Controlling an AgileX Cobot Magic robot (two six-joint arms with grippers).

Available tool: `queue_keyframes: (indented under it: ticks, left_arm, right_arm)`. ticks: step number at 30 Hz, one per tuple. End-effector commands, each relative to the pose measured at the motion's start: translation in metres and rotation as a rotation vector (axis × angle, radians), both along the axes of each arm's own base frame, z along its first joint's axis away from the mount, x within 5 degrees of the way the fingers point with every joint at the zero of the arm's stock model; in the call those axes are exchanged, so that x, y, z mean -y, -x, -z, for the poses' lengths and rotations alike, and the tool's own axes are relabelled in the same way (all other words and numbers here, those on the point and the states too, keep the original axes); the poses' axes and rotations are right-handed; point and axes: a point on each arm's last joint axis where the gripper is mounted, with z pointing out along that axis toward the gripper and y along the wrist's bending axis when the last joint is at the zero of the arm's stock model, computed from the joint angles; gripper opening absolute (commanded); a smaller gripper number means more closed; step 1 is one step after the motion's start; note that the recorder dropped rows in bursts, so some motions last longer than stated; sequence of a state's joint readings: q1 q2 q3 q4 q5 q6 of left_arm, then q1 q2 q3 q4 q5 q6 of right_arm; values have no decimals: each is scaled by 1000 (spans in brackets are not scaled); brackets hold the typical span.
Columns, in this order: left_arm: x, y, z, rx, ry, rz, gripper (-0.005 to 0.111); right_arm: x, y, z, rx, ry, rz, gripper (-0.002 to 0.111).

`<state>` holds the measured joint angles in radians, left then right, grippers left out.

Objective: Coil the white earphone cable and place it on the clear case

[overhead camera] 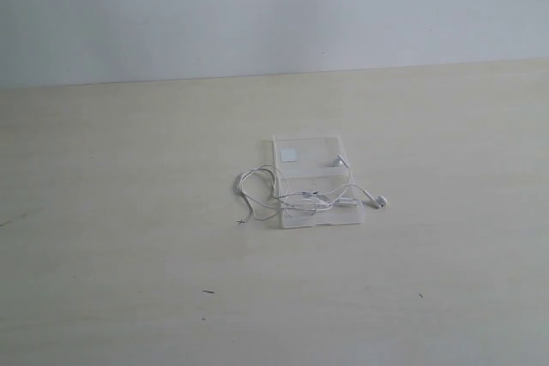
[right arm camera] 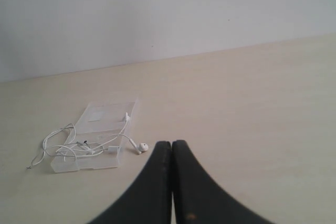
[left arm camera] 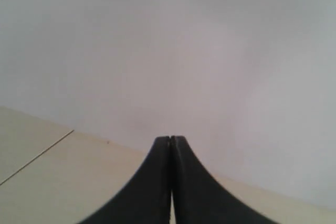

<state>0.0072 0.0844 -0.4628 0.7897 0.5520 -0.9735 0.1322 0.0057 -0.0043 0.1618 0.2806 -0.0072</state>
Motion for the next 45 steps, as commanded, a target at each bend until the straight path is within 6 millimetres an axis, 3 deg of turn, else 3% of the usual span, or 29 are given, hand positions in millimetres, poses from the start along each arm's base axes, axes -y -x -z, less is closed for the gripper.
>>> queue_keyframes:
  ticks: [1,7,12,16,18,25,34,45]
  left_arm:
    - [2,-15,42,-161,-9,23,0]
    - [10,-29,87,-274,0,113,0]
    - [20,-36,114,-360,-185,247,0]
    - [30,-41,129,-333,-343,364,0]
    - [33,-42,127,-270,-387,384,0]
    - [34,-42,130,-299,-330,405,0]
    - [35,-40,139,-361,-171,412,0]
    - [29,-33,141,-366,-137,301,0]
  right_arm:
    - [0,0,0,16,0,7,0]
    - [0,0,0,16,0,7,0]
    - [0,0,0,16,0,7,0]
    - [0,0,0,16,0,7,0]
    - [0,0,0,16,0,7,0]
    - [0,0,0,16,0,7,0]
    - [0,0,0,16,0,7,0]
    - [0,0,0,16,0,7,0]
